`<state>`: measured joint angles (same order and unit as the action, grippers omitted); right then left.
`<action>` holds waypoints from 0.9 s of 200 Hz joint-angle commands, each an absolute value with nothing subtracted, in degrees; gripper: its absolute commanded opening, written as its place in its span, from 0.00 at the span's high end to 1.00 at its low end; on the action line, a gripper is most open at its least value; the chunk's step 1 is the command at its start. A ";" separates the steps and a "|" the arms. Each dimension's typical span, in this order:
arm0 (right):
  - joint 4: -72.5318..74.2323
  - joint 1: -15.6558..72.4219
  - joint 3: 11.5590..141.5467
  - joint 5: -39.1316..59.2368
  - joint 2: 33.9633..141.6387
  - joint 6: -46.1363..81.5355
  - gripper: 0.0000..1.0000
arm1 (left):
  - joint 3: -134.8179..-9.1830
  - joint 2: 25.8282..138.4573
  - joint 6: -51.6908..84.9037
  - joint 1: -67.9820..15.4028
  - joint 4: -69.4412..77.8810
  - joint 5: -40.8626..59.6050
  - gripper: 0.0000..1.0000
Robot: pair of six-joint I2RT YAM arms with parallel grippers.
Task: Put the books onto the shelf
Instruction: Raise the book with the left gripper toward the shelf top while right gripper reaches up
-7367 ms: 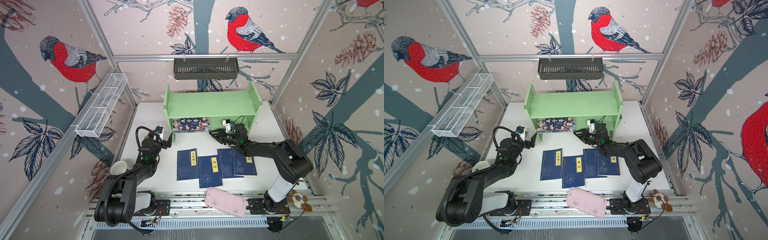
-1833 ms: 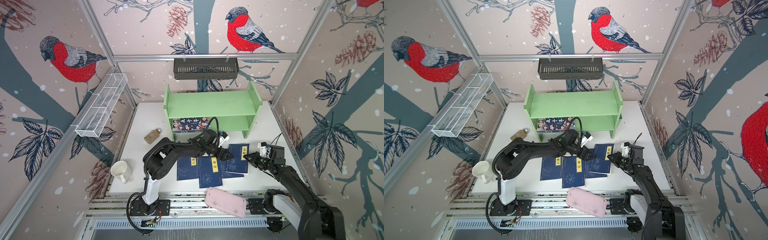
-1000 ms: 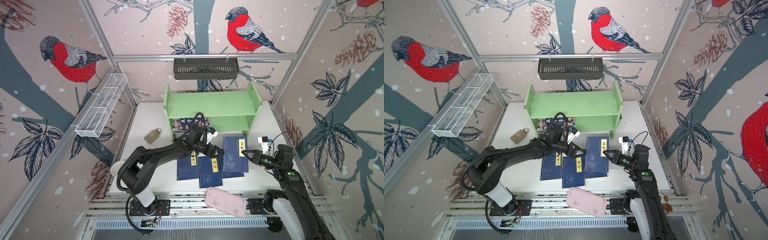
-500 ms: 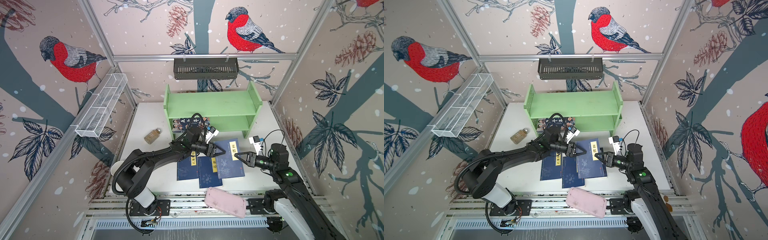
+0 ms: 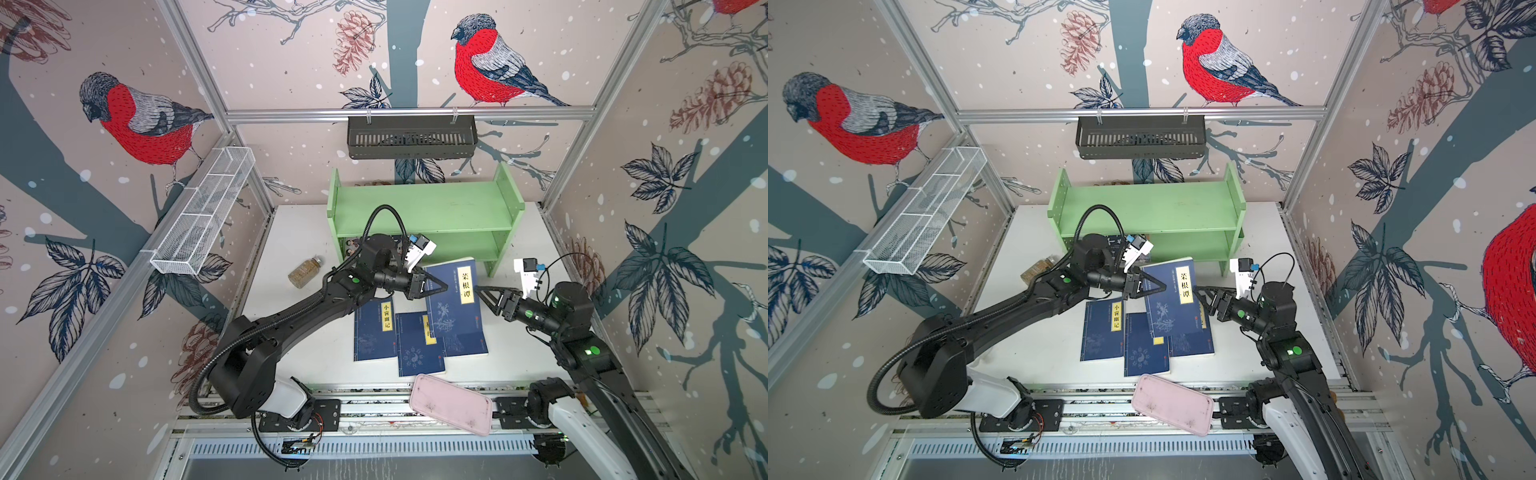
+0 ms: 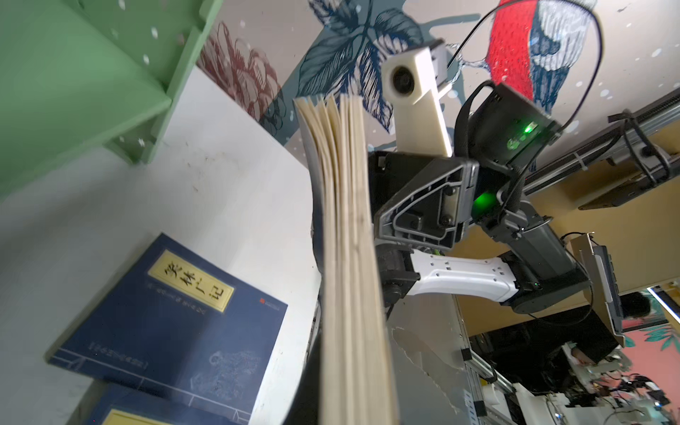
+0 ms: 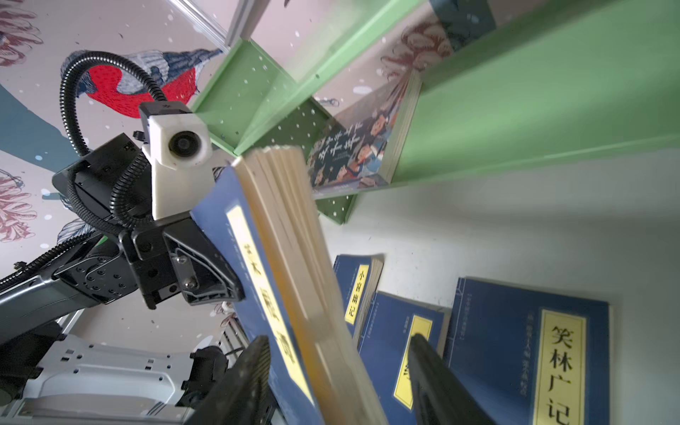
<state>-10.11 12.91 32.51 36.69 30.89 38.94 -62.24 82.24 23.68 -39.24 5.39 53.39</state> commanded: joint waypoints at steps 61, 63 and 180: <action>10.87 14.01 34.63 36.67 26.34 51.71 0.29 | -81.28 74.30 14.69 -29.46 -5.65 47.31 1.00; 11.15 14.13 34.63 36.70 26.40 51.78 0.28 | -81.25 74.17 15.78 -28.92 -4.82 47.27 1.00; 20.83 45.03 52.64 21.15 59.41 42.90 0.22 | -67.44 71.02 66.76 -14.94 42.00 51.85 1.00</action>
<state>16.93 42.81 51.16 25.23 55.81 46.35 -69.95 71.64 53.15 -16.84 24.60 50.59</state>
